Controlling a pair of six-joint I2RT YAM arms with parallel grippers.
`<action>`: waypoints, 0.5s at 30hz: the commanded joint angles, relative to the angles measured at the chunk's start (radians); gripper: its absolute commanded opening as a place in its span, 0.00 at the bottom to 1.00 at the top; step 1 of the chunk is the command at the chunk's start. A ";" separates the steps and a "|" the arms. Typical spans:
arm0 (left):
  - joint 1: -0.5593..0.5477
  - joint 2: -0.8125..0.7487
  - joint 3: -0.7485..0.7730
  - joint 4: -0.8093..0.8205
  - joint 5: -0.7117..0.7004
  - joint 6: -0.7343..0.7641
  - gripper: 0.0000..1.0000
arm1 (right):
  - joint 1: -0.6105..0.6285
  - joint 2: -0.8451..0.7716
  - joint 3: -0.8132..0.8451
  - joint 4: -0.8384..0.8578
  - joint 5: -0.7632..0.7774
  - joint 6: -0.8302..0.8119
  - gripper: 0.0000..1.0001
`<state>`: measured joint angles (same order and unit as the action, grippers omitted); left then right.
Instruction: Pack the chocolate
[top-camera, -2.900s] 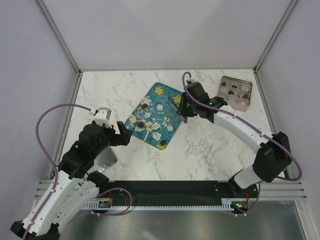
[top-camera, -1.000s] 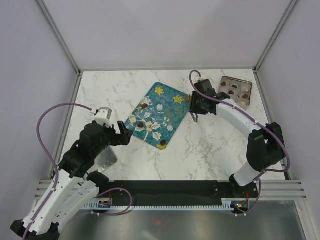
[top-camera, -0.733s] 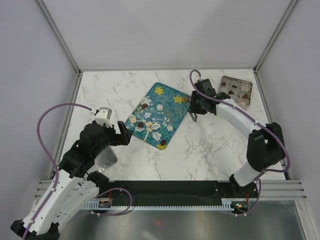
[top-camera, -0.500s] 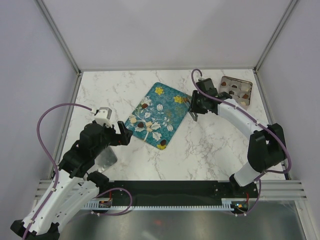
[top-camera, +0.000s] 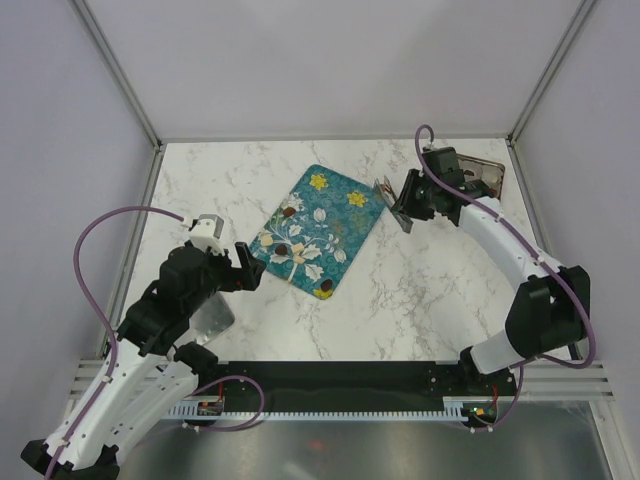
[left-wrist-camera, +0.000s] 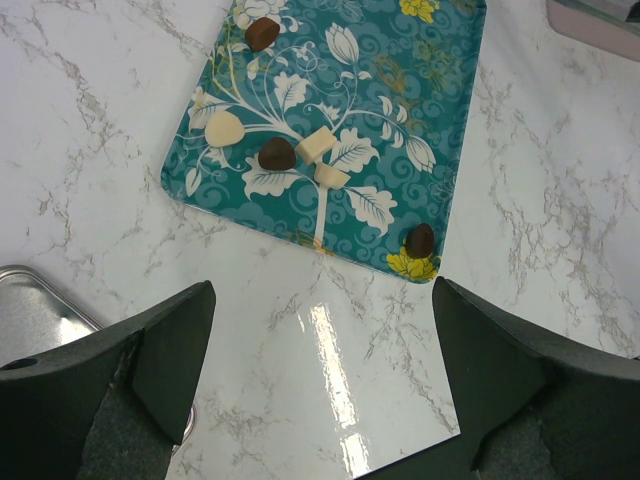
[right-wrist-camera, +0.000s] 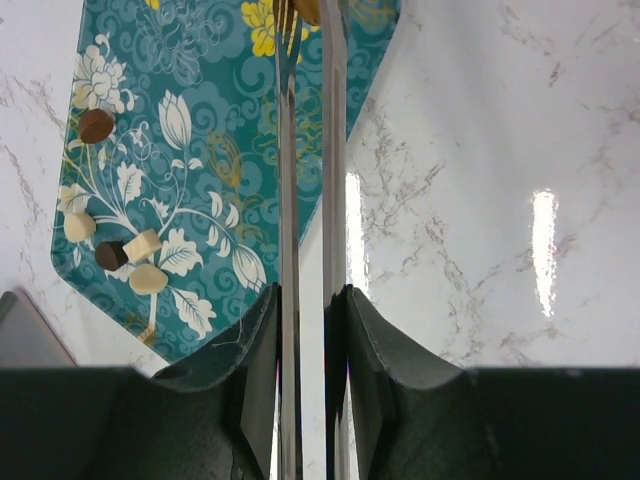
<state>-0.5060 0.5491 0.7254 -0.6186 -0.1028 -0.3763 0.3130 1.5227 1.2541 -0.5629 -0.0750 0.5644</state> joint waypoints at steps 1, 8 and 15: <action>0.000 0.000 0.005 0.034 -0.014 0.031 0.97 | -0.073 -0.076 0.062 -0.040 -0.025 -0.014 0.36; 0.000 0.002 0.006 0.034 -0.008 0.034 0.97 | -0.297 -0.153 0.071 -0.167 -0.029 -0.089 0.36; 0.000 0.000 0.006 0.034 -0.002 0.033 0.97 | -0.485 -0.174 0.059 -0.215 -0.031 -0.147 0.35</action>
<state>-0.5060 0.5491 0.7254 -0.6182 -0.1020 -0.3763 -0.1471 1.3724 1.2858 -0.7517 -0.0929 0.4606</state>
